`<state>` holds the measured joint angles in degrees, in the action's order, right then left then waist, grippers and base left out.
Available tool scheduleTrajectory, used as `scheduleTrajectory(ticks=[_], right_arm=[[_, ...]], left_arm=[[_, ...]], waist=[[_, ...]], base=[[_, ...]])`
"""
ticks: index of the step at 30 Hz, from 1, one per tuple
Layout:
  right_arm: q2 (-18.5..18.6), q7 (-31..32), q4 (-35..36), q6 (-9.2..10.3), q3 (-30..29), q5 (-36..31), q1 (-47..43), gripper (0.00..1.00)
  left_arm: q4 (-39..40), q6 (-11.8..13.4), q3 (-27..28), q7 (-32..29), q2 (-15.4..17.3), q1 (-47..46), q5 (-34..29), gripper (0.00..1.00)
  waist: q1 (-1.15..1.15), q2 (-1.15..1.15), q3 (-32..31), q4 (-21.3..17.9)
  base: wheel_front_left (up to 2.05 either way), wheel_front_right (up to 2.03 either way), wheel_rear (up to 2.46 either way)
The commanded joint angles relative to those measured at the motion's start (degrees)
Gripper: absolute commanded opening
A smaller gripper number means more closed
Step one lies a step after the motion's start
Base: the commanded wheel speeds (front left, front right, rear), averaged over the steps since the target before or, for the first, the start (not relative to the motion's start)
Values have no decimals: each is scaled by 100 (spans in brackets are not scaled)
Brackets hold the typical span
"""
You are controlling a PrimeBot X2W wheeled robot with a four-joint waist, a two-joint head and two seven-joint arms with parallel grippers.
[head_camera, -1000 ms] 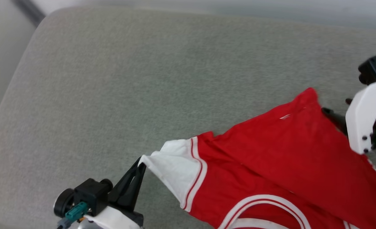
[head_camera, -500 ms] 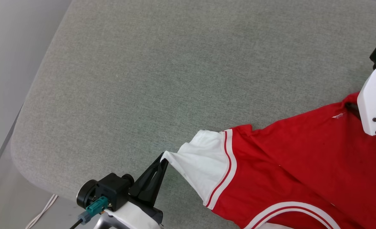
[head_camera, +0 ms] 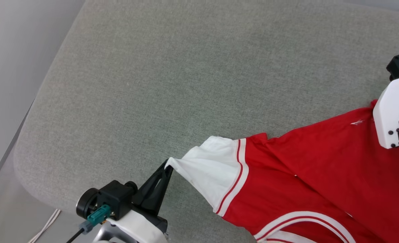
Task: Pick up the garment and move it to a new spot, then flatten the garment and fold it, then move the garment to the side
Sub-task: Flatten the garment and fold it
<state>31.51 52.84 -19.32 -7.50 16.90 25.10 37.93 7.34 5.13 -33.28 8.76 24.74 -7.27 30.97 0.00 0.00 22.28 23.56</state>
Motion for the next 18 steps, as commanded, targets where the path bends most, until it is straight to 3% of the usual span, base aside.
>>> scheduleTrajectory(ticks=[1, 10, 18], right_arm=[[-46, -19, -148, 2, 77, 14, -74, 0], [-176, -830, -187, 2, 80, 346, 227, 0], [-111, -1324, 119, 2, 60, 777, 320, 0]], left_arm=[[20, 37, 36, 18, 51, 50, 1, 0], [333, 269, 322, -112, 463, 276, 21, 0], [757, 516, 726, -292, 1015, 389, -53, 0]], waist=[[0, 0, -136, -99], [0, 0, -916, -627], [0, 0, -1602, -1176]], base=[[0, 0, 0], [0, 0, 0], [0, 0, 0]])
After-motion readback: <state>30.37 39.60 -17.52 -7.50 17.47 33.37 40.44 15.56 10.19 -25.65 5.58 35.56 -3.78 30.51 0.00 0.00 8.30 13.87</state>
